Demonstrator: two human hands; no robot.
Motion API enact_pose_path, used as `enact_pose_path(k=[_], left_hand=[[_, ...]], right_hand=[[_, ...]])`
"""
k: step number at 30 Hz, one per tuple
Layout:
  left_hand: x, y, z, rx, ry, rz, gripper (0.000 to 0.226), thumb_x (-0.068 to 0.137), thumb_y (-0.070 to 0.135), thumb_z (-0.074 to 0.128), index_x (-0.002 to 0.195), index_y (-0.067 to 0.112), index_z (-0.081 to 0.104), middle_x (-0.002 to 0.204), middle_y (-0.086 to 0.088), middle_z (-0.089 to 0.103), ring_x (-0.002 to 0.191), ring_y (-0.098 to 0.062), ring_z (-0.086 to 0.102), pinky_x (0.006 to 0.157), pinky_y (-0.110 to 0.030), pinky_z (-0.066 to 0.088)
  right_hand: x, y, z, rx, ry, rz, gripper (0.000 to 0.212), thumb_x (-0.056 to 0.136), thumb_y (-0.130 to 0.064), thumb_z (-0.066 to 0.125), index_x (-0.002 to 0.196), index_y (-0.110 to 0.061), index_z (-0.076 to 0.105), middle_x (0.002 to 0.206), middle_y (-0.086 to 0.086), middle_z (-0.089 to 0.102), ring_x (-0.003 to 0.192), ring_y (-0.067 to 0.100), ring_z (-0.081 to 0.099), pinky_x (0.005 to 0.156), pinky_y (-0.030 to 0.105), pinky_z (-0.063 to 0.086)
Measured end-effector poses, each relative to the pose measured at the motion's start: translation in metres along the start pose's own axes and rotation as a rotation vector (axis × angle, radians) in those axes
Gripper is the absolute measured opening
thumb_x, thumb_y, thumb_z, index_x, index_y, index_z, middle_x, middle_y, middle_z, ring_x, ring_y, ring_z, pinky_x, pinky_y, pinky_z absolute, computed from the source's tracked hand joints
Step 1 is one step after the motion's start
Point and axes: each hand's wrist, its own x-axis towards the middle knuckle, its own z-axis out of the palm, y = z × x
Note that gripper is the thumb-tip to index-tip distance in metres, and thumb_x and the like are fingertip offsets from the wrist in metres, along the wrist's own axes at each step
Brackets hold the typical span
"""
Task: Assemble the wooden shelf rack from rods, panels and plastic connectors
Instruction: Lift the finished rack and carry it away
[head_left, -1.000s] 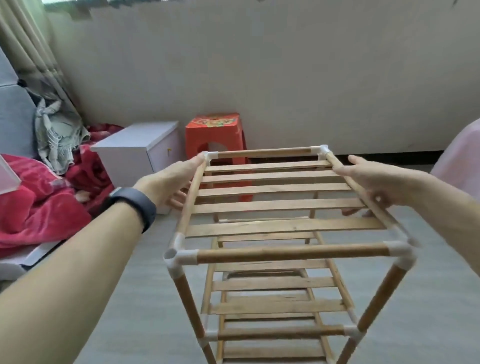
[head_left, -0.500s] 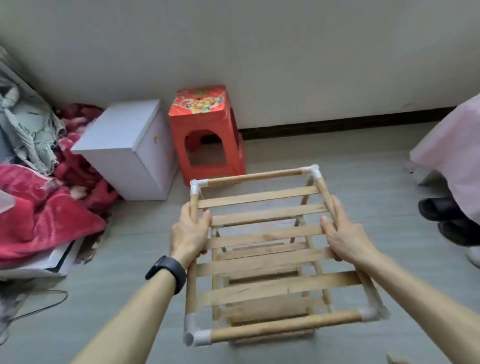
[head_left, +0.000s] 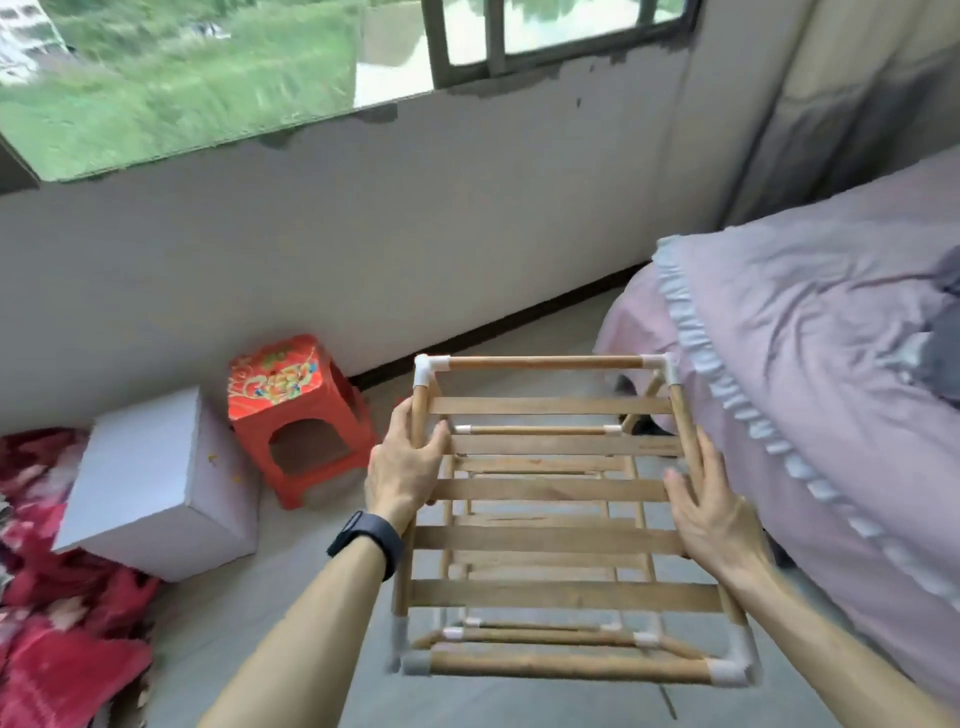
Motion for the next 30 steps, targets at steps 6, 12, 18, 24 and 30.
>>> enact_pose_path(k=[6,12,18,24,30], left_hand=[[-0.015,0.177,0.073,-0.045,-0.184,0.262,0.039,0.094,0.056,0.054,0.130,0.052,0.042,0.093,0.003,0.068,0.066,-0.022,0.071,0.054,-0.041,0.062],[-0.075,0.345,0.197,-0.129,-0.372,0.468,0.031,0.094,0.054,0.056,0.124,0.047,0.049,0.100,0.001,0.068,0.073,-0.025,0.072,0.054,-0.041,0.062],[-0.158,0.501,0.325,-0.234,-0.495,0.695,0.022,0.095,0.048,0.058,0.116,0.043,0.054,0.086,0.005,0.070,0.052,-0.018,0.068,0.037,-0.031,0.053],[-0.234,0.615,0.442,-0.326,-0.641,0.825,0.038,0.092,0.063,0.056,0.125,0.049,0.045,0.103,0.005,0.072,0.082,-0.021,0.072,0.060,-0.042,0.063],[-0.312,0.717,0.551,-0.423,-0.754,1.025,0.035,0.092,0.062,0.054,0.125,0.054,0.045,0.093,0.019,0.065,0.082,-0.009,0.069,0.071,-0.038,0.061]], right_hand=[[-0.002,0.039,-0.170,-0.077,0.240,0.073,0.062,0.101,-0.042,0.045,0.158,-0.035,0.018,0.152,0.008,0.051,0.112,0.047,0.062,0.076,0.043,0.051],[-0.021,0.117,-0.349,-0.082,0.453,0.225,0.057,0.102,-0.045,0.045,0.154,-0.042,0.022,0.138,0.013,0.062,0.095,0.047,0.067,0.069,0.041,0.044],[-0.041,0.208,-0.510,-0.049,0.662,0.315,0.055,0.104,-0.041,0.047,0.155,-0.039,0.026,0.124,0.006,0.065,0.070,0.029,0.065,0.058,0.038,0.050],[-0.078,0.268,-0.616,0.004,0.959,0.301,0.046,0.105,-0.025,0.052,0.148,-0.026,0.035,0.082,-0.006,0.056,0.061,-0.007,0.061,0.044,0.008,0.042],[-0.110,0.336,-0.697,-0.123,1.108,0.656,0.043,0.102,-0.049,0.047,0.107,-0.006,0.054,0.065,0.004,0.058,0.049,0.016,0.055,0.035,0.019,0.032]])
